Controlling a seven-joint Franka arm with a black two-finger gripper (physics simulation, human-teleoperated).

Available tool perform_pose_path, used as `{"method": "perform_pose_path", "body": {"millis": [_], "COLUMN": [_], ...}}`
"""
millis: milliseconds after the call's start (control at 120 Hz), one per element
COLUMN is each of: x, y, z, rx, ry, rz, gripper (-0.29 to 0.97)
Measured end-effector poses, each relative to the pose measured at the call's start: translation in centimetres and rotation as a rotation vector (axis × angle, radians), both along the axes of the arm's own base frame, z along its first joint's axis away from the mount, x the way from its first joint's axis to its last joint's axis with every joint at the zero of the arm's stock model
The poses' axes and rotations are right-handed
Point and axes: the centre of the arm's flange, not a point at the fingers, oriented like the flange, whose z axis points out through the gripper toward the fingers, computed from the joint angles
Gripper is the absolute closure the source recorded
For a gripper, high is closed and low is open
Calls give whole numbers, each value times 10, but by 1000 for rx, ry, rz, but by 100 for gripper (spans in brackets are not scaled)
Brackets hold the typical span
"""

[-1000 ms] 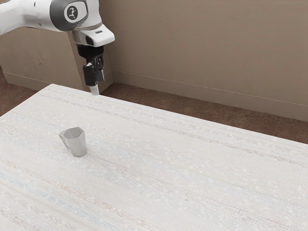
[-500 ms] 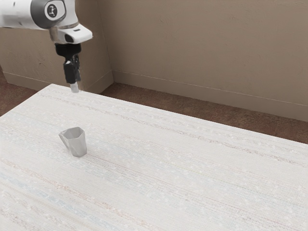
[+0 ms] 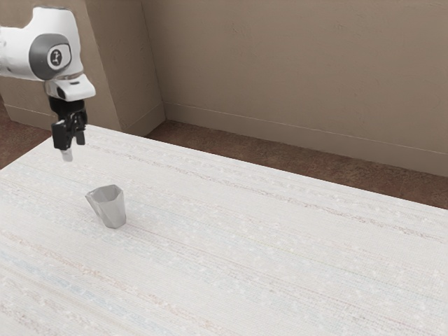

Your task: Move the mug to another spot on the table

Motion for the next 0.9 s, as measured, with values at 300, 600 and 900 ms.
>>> {"method": "perform_pose_path", "body": {"millis": [300,600,900], "x": [14,25,31], "y": [63,106,115], "z": [-58,-134,-182], "rx": [-72,-239,-317], "ry": [-50,-140,-188], "rz": [-105,-152,-209], "gripper": [2,21,20]}}
